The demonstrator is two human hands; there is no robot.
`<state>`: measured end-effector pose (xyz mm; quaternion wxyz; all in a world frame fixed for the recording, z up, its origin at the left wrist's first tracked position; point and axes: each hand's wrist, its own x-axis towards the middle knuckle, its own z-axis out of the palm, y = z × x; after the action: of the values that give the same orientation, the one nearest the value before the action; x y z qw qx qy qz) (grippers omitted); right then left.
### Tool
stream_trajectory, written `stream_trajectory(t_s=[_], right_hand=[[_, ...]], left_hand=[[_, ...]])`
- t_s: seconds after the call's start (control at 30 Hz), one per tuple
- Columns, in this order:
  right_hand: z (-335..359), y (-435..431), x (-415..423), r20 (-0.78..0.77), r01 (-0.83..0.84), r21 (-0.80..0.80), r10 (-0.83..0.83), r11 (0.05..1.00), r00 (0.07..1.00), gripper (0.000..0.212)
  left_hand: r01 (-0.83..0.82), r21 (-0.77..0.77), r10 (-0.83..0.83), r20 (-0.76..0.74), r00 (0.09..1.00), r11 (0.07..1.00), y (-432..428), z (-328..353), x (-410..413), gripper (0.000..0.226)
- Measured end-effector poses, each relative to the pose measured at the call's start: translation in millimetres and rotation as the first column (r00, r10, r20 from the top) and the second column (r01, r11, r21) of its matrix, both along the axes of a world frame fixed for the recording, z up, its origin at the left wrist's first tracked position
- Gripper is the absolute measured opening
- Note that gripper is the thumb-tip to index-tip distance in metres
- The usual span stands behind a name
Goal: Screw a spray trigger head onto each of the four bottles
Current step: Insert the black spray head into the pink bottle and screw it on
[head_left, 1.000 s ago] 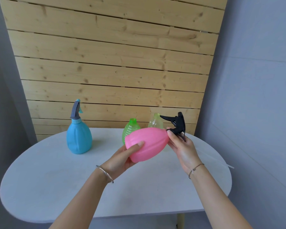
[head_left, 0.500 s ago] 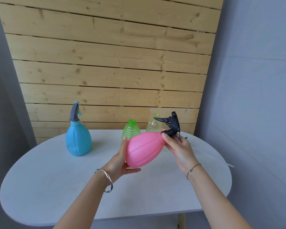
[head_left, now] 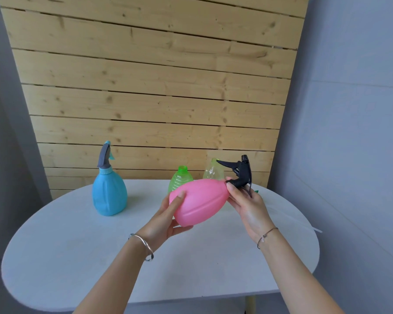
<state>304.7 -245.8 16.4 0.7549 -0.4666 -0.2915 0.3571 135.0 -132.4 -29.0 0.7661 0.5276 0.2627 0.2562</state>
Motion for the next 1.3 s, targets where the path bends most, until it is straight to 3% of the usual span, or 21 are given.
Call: stream_trajectory(t_s=[0.1, 0.3, 0.5, 0.77, 0.93, 1.07, 1.13, 1.23, 1.3], right_hand=[[0.8, -0.8, -0.7, 0.029, -0.032, 0.004, 0.032, 0.999, 0.999, 0.033], [2.3, 4.5, -10.0, 0.066, -0.059, 0.020, 0.058, 0.998, 0.996, 0.022], [1.9, 10.4, -10.8, 0.002, 0.046, 0.029, -0.046, 0.999, 0.999, 0.022], [-3.0, 18.1, -19.2, -0.036, 0.146, -0.043, -0.147, 0.988, 0.988, 0.016], [1.3, 21.5, -27.8, 0.096, 0.151, -0.045, -0.146, 0.988, 0.985, 0.018], [7.1, 23.3, -38.1, 0.168, 0.008, 0.019, -0.011, 1.000, 0.986, 0.057], [6.5, 26.0, -44.5, 0.195, -0.058, 0.050, 0.047, 0.997, 0.980, 0.049], [6.5, 31.6, -54.2, 0.221, -0.030, 0.076, 0.013, 0.997, 0.975, 0.025], [8.9, 36.7, -59.9, 0.249, -0.005, 0.094, -0.019, 0.996, 0.968, 0.018]], left_hand=[[0.010, -0.081, -0.010, 0.004, 1.000, 0.997, -0.2, 2.9, -0.2, 0.068], [-0.022, -0.143, 0.017, -0.034, 0.999, 0.989, -11.1, 1.9, 7.0, 0.068], [-0.196, -0.020, 0.196, 0.014, 0.980, 0.980, -18.0, 12.4, 11.0, 0.071], [-0.292, 0.132, 0.291, 0.021, 0.956, 0.947, -23.3, 19.6, 5.1, 0.061], [-0.230, -0.030, 0.230, -0.021, 0.973, 0.973, -19.6, 20.0, -3.8, 0.061], [-0.158, -0.146, 0.165, 0.037, 0.986, 0.977, -10.0, 20.8, -17.9, 0.055], [-0.153, -0.215, 0.164, 0.037, 0.986, 0.965, -3.2, 18.6, -25.3, 0.055], [-0.110, -0.321, 0.123, 0.019, 0.992, 0.941, 5.9, 15.4, -35.4, 0.060], [-0.127, -0.285, 0.130, -0.007, 0.991, 0.950, 11.6, 18.1, -42.5, 0.054]])
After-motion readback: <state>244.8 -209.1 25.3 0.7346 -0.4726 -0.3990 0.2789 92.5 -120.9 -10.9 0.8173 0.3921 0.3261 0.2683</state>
